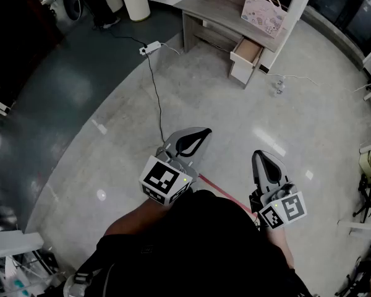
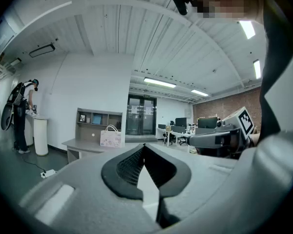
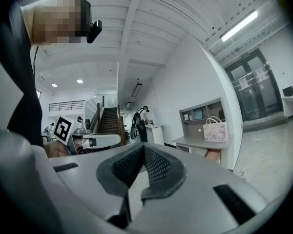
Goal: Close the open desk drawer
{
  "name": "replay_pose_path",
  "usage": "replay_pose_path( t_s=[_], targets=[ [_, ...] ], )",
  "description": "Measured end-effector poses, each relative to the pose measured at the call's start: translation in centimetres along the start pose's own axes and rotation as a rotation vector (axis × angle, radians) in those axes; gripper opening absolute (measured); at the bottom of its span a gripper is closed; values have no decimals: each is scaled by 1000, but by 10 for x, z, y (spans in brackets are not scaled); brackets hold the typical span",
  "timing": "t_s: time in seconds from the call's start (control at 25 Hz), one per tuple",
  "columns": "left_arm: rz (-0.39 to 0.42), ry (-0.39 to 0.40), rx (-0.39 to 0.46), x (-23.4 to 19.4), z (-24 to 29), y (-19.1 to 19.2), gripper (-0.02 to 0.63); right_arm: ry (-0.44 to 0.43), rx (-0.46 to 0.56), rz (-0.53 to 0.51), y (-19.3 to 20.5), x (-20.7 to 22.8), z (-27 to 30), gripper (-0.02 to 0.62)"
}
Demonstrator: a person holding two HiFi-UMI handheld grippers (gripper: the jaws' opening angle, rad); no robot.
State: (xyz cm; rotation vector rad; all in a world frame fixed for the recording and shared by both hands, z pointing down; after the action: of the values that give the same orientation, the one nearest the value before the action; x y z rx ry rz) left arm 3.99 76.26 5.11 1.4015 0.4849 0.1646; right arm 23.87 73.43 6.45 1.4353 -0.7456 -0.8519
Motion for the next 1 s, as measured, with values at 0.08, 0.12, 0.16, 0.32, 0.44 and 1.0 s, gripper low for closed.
replay_pose_path(
  t_s=[0.08,0.12,0.16,0.32,0.44,1.0],
  targets=[
    [-7,0,-16,-4,0,5,8,-8,-7,6,4,-3,5,11],
    [-11,0,-21,-6,0,6,8,-11,-10,8,5,-5,8,11],
    [-14,0,-24,-9,-1,7,8,-12,-13,10,7,-7,11,11],
    [-27,-1,-24,-22,-9,8,8,-13,-16,25,10,-13,25,11],
    [-36,17,-28,-27,-13,10,8,-7,7,33,10,-18,33,12],
    [-70,63,-85,-82,31,19,8,49,3,243,51,10,74,14]
  ],
)
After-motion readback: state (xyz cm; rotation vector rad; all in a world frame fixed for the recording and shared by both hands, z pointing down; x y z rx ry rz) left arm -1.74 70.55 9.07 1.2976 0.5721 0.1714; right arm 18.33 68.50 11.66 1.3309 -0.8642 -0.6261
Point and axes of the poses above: the fingertips, and each gripper's own axes: z forward along the fingers, x to its right, y out of its underside, the point moved 6 cm from there along -z, backward along the fingers, and after that the axes turned 13 degrees about -z, right-handed, at the moved point
